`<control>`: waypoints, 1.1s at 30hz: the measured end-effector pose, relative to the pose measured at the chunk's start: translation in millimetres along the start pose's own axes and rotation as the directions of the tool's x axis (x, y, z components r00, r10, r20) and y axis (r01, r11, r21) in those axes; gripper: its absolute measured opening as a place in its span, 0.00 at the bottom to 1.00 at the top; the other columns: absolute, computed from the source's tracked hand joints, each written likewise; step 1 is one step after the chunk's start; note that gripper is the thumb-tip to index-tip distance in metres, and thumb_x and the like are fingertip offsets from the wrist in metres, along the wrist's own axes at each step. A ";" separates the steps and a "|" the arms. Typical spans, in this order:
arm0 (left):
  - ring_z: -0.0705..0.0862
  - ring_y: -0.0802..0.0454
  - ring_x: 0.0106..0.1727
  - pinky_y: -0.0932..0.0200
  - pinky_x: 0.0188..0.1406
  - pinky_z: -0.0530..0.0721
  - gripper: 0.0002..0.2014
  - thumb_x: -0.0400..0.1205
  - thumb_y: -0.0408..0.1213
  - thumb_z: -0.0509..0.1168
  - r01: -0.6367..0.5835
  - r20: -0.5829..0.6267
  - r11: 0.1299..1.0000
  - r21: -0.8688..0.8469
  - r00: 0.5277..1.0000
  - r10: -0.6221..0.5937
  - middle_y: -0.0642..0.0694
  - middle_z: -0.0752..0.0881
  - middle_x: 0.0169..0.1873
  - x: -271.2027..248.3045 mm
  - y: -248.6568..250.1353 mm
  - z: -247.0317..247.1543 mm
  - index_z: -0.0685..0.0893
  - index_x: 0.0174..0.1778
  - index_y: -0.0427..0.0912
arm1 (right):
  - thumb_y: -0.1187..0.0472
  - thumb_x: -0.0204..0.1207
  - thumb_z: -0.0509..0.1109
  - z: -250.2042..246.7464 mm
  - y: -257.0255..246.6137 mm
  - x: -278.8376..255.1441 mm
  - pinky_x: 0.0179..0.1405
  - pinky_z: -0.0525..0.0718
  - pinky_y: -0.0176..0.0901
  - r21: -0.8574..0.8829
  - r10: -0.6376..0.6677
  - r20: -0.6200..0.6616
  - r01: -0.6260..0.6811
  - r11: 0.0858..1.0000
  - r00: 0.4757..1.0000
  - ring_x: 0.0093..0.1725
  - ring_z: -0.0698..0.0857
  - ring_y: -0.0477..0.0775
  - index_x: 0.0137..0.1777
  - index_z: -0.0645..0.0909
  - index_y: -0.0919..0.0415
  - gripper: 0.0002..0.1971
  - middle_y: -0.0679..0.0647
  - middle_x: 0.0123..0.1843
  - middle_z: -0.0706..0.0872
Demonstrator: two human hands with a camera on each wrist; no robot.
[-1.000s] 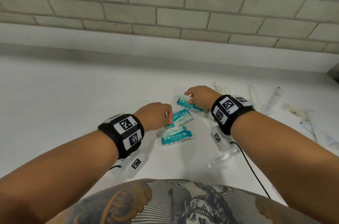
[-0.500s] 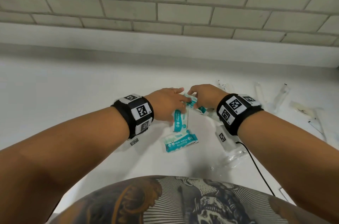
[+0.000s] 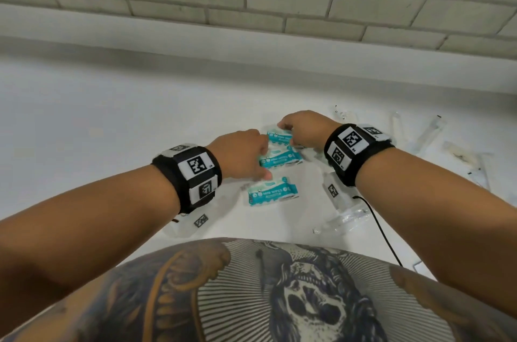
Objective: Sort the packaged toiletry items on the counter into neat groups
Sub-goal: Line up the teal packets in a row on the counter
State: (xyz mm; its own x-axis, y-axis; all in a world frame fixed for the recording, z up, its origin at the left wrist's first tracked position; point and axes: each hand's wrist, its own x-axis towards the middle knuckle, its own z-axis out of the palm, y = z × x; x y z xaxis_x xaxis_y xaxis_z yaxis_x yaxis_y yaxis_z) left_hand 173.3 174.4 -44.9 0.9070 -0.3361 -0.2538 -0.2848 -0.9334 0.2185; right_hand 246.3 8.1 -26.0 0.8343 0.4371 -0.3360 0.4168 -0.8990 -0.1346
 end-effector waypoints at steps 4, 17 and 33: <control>0.70 0.50 0.66 0.49 0.63 0.78 0.52 0.59 0.70 0.74 0.003 0.041 0.999 0.033 0.999 -0.005 0.51 0.68 0.67 -19.9 10.8 11.7 0.64 0.75 0.49 | 0.70 0.75 0.70 -0.4 -6.9 -1.4 0.63 0.79 0.45 -0.051 -0.063 0.052 0.066 0.997 0.997 0.65 0.80 0.56 0.74 0.75 0.58 0.26 0.54 0.69 0.83; 0.63 0.51 0.77 0.53 0.74 0.70 0.53 0.62 0.62 0.77 0.031 0.041 0.993 -0.111 0.999 -0.026 0.53 0.58 0.77 -20.6 15.9 20.9 0.60 0.79 0.50 | 0.66 0.76 0.72 -11.6 -2.5 -43.6 0.69 0.72 0.46 0.089 -0.147 0.116 0.137 0.987 0.982 0.71 0.77 0.53 0.79 0.69 0.51 0.32 0.49 0.76 0.76; 0.79 0.51 0.58 0.52 0.58 0.81 0.40 0.66 0.64 0.74 0.059 0.074 0.997 0.056 0.995 -0.063 0.52 0.77 0.60 0.9 30.3 3.2 0.75 0.70 0.46 | 0.57 0.75 0.73 -22.9 61.5 -48.1 0.42 0.88 0.50 0.307 0.183 0.003 -0.175 0.935 0.983 0.43 0.86 0.55 0.62 0.70 0.56 0.19 0.56 0.52 0.84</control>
State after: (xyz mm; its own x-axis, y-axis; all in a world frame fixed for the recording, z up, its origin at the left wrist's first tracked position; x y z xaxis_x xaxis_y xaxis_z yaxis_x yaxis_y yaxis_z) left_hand 164.5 145.5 -41.6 0.8978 -0.2847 -0.3360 -0.2474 -0.9572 0.1501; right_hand 240.1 -67.6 3.3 0.8956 0.2649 -0.3575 0.1328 -0.9259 -0.3536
